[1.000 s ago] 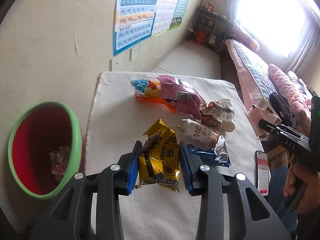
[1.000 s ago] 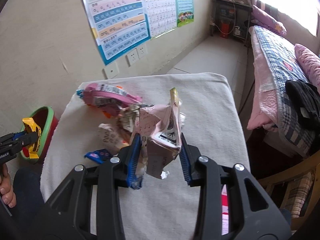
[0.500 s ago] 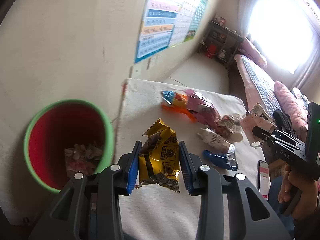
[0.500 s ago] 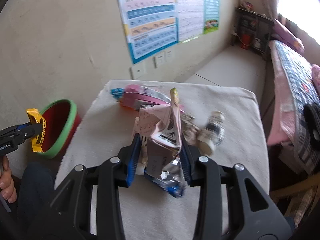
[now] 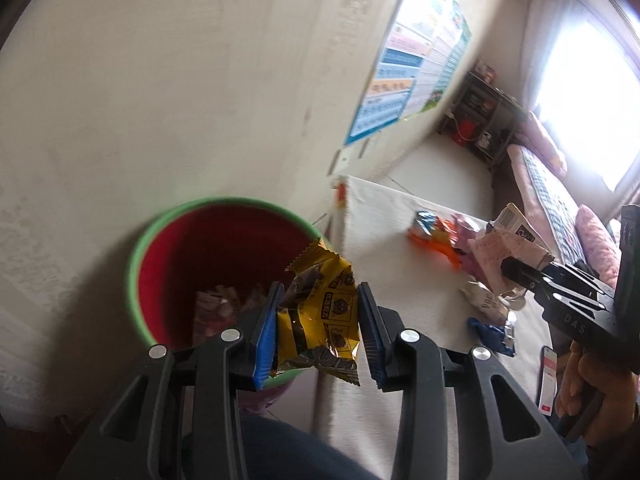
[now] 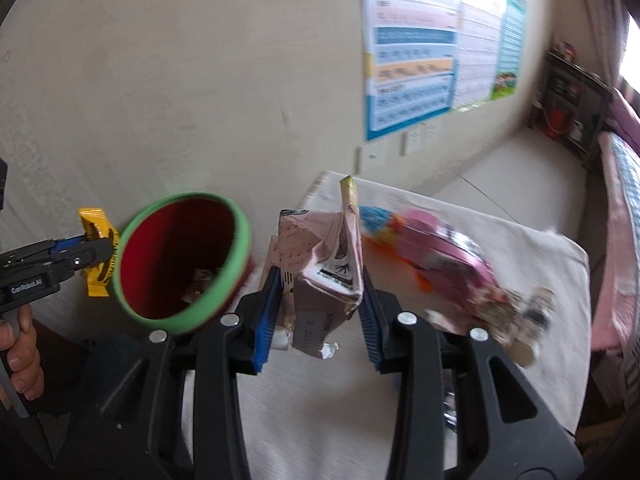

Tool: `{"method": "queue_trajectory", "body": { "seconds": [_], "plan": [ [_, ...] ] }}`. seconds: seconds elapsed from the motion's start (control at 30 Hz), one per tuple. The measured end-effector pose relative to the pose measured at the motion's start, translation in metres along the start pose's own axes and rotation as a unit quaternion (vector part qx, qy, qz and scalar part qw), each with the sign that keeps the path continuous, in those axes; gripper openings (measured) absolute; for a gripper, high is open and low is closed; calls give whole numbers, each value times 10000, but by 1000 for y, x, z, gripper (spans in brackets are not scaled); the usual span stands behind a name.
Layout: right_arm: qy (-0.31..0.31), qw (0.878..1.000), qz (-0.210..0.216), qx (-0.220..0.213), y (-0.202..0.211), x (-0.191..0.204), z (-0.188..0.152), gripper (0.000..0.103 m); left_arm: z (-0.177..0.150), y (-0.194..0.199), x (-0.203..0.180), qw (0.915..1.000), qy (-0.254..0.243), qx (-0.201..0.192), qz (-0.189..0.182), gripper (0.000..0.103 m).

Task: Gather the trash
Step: 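Carry the snack bag and carton over the red bin and release both, then move both open tools back over the remaining trash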

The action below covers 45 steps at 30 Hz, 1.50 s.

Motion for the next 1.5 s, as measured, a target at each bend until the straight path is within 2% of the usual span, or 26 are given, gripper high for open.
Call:
{"method": "queue_trajectory", "body": {
  "seconds": [0.27,0.47,0.7,0.97,1.0,1.03,1.07,1.1,1.13,1.17,1.2,1.5],
  "plan": [
    [504,9977,442,39,-34,62,34,36,12,3,46,9994,327,-49,81,35],
    [743,9948,678,148,-60,94,49,36,20,-5,75,9985,546,-23,45,35],
    [918,9911,895,359,-94,123,55,36,26,-17,99,9973,737,-2,-56,35],
    [1009,9877,1054,561,-116,136,50,37,29,-27,111,9958,907,31,-119,36],
    [1017,9873,1076,571,-117,136,51,41,30,-28,112,9958,909,9,-122,39],
    [1017,9871,1093,581,-118,137,51,50,32,-28,112,9956,930,-24,-107,51],
    [999,9869,1128,571,-118,137,51,52,33,-26,115,9953,955,-72,-111,56],
    [990,9868,1146,568,-117,137,51,57,34,-25,116,9951,979,-97,-121,58],
    [997,9867,1152,572,-117,138,50,67,34,-25,117,9945,1035,-120,-129,65],
    [992,9867,1157,558,-116,139,48,73,34,-24,118,9941,1070,-146,-122,73],
    [978,9870,1158,537,-115,138,47,77,35,-22,118,9936,1109,-195,-122,74],
    [774,9907,1030,436,-90,117,37,88,28,-17,107,9937,1109,-150,-112,78]
  ]
}}
Point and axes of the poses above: each gripper's, at about its wrist camera, not at the fingertips, and y roughly against the way its jaws point, x to its left, z to its top, the point moved 2 cm from there along -y, roughly the way its jaws point, and after that the axes turned 11 degrees about y, right-handed, at the moved point
